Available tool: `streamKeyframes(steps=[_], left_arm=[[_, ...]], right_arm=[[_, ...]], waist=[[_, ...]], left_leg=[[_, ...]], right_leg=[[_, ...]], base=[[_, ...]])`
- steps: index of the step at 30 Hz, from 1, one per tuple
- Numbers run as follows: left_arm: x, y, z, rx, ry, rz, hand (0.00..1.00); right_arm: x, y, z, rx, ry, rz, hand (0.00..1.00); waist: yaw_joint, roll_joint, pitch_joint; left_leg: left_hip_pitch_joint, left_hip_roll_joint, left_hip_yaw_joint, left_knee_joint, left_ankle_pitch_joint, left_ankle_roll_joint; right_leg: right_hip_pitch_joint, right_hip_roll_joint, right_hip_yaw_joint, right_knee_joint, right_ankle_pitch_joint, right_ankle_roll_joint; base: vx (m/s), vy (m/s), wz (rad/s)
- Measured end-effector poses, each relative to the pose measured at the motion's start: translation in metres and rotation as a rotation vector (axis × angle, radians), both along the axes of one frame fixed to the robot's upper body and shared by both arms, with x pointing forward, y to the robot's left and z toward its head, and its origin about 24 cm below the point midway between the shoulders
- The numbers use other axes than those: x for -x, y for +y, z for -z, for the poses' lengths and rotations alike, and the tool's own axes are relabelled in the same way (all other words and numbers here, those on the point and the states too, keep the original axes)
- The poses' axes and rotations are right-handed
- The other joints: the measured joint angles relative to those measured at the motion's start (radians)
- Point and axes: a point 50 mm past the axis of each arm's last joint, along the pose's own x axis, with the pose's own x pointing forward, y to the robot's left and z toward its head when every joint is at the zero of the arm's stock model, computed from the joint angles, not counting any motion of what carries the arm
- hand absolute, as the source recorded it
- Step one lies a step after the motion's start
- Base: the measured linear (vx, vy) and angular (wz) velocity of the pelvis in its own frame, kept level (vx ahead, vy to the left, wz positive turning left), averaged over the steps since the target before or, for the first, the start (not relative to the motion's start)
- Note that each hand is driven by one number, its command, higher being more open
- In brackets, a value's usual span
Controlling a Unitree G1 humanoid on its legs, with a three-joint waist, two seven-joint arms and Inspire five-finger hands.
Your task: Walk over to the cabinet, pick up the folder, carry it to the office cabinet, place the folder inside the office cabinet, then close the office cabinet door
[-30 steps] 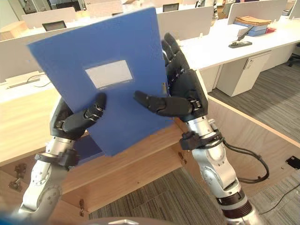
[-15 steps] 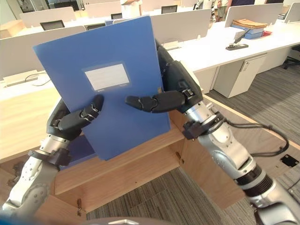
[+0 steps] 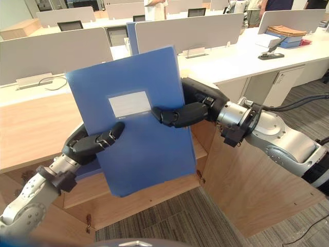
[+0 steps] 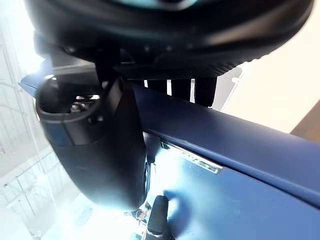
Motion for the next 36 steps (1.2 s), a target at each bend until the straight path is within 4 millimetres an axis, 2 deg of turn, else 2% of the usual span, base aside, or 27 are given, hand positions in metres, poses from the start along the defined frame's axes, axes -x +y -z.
streamKeyframes(steps=[3,4,7,8,10,12,14,16,19,20,21,24,26,27,29,33,36], left_arm=[[0.002,-0.004,0.008,0.007,0.023,0.045,1.0],[0.005,-0.009,0.018,0.013,0.059,0.084,1.0],[0.019,-0.026,0.054,0.009,0.218,0.217,1.0],[0.032,-0.041,0.079,0.039,0.325,0.285,1.0],[0.042,-0.055,0.103,0.079,0.413,0.325,1.0],[0.048,-0.065,0.118,0.065,0.452,0.348,1.0],[0.049,-0.07,0.136,0.007,0.499,0.359,1.0],[0.062,-0.072,0.172,-0.152,0.631,0.388,1.0],[0.09,-0.071,0.215,-0.336,0.809,0.389,1.0],[0.1,-0.069,0.229,-0.414,0.86,0.379,1.0],[0.103,-0.067,0.235,-0.456,0.877,0.37,1.0],[0.113,-0.055,0.255,-0.562,0.968,0.257,1.0],[0.114,-0.044,0.264,-0.589,1.026,0.125,1.0],[0.112,-0.041,0.265,-0.586,1.034,0.089,1.0],[0.113,-0.029,0.271,-0.622,1.083,-0.051,1.0],[0.118,-0.011,0.274,-0.633,1.154,-0.239,1.0],[0.124,0.0,0.276,-0.624,1.204,-0.358,1.0]], right_arm=[[0.003,0.004,-0.014,0.014,-0.102,-0.02,0.0],[0.006,0.008,-0.022,0.04,-0.167,-0.043,0.0],[0.018,0.022,-0.031,0.13,-0.309,-0.137,0.0],[0.027,0.033,-0.029,0.186,-0.367,-0.205,0.0],[0.031,0.041,-0.026,0.245,-0.431,-0.239,0.0],[0.032,0.048,-0.023,0.272,-0.492,-0.253,0.0],[0.038,0.061,-0.026,0.237,-0.579,-0.281,0.0],[0.052,0.077,-0.042,0.074,-0.769,-0.299,0.0],[0.073,0.08,-0.063,-0.127,-0.945,-0.291,0.0],[0.08,0.081,-0.065,-0.17,-0.994,-0.294,0.0],[0.082,0.082,-0.065,-0.176,-1.009,-0.296,0.0],[0.083,0.091,-0.039,-0.126,-0.926,-0.333,0.0],[0.074,0.095,0.0,-0.031,-0.747,-0.327,0.0],[0.07,0.095,0.012,0.001,-0.694,-0.319,0.0],[0.056,0.093,0.054,0.14,-0.522,-0.28,0.0],[0.051,0.082,0.102,0.337,-0.364,-0.257,0.0],[0.056,0.076,0.142,0.515,-0.268,-0.318,0.0]], waist=[[-0.001,0.001,-0.001],[-0.001,0.0,-0.002],[-0.004,-0.005,-0.008],[-0.01,-0.011,-0.011],[-0.012,-0.022,-0.016],[-0.014,-0.033,-0.022],[-0.024,-0.034,-0.023],[-0.041,-0.03,-0.021],[-0.047,-0.031,-0.02],[-0.048,-0.032,-0.018],[-0.048,-0.033,-0.016],[-0.044,-0.04,-0.007],[-0.039,-0.049,-0.001],[-0.038,-0.049,0.0],[-0.035,-0.048,0.005],[-0.04,-0.052,0.034],[-0.035,-0.049,0.041]], left_leg=[[-0.002,0.0,-0.001,-0.001,0.001,0.0],[-0.003,0.0,-0.003,-0.001,0.001,0.0],[-0.005,0.0,-0.004,-0.003,0.001,0.0],[-0.006,-0.001,-0.004,-0.005,0.001,0.0],[-0.006,-0.001,-0.004,-0.007,0.002,-0.001],[-0.006,-0.001,-0.004,-0.017,0.009,-0.001],[-0.005,-0.001,-0.003,-0.023,0.013,-0.001],[-0.006,-0.002,0.001,-0.023,0.014,-0.001],[-0.008,-0.001,0.009,-0.025,0.014,-0.001],[-0.008,0.0,0.01,-0.024,0.013,0.0],[-0.008,0.0,0.01,-0.023,0.013,0.0],[-0.007,0.003,0.009,-0.018,0.012,0.001],[-0.007,0.005,0.007,-0.015,0.011,0.001],[-0.007,0.005,0.007,-0.014,0.011,0.001],[-0.007,0.005,0.006,-0.014,0.011,0.002],[-0.007,0.006,-0.001,-0.014,0.011,0.002],[-0.013,0.005,-0.016,-0.014,0.011,0.002]], right_leg=[[-0.002,0.0,-0.001,0.0,0.0,0.0],[-0.002,0.0,-0.003,0.0,0.0,0.0],[-0.004,0.0,-0.004,-0.002,-0.001,0.0],[-0.005,0.0,-0.004,-0.004,-0.001,0.0],[-0.007,0.0,-0.004,-0.004,-0.001,0.0],[-0.013,0.001,-0.004,-0.002,-0.001,0.0],[-0.016,0.001,-0.003,0.001,-0.001,0.0],[-0.023,0.001,0.001,0.004,-0.001,0.0],[-0.03,0.003,0.008,0.004,-0.001,0.0],[-0.03,0.003,0.008,0.004,-0.001,0.0],[-0.03,0.004,0.008,0.004,-0.001,0.0],[-0.028,0.005,0.007,0.004,-0.001,-0.001],[-0.027,0.004,0.006,0.005,-0.002,-0.002],[-0.027,0.004,0.006,0.005,-0.002,-0.002],[-0.026,0.004,0.006,0.006,-0.002,-0.002],[-0.018,0.003,0.0,0.004,-0.002,-0.002],[-0.012,0.003,-0.016,-0.003,-0.003,-0.004]], base=[[0.0,0.0,0.0],[0.0,0.0,0.0],[0.0,0.0,0.0],[0.0,0.0,0.0],[0.0,0.0,0.0],[0.0,0.0,0.0],[-0.04,-0.004,-0.01],[-0.04,0.001,-0.06],[-0.01,0.004,-0.09],[0.0,0.0,0.0],[0.0,0.0,0.0],[-0.05,-0.009,0.01],[-0.05,-0.006,0.02],[-0.05,-0.001,0.01],[-0.04,0.0,0.0],[0.0,0.0,0.03],[0.01,-0.006,0.14]])
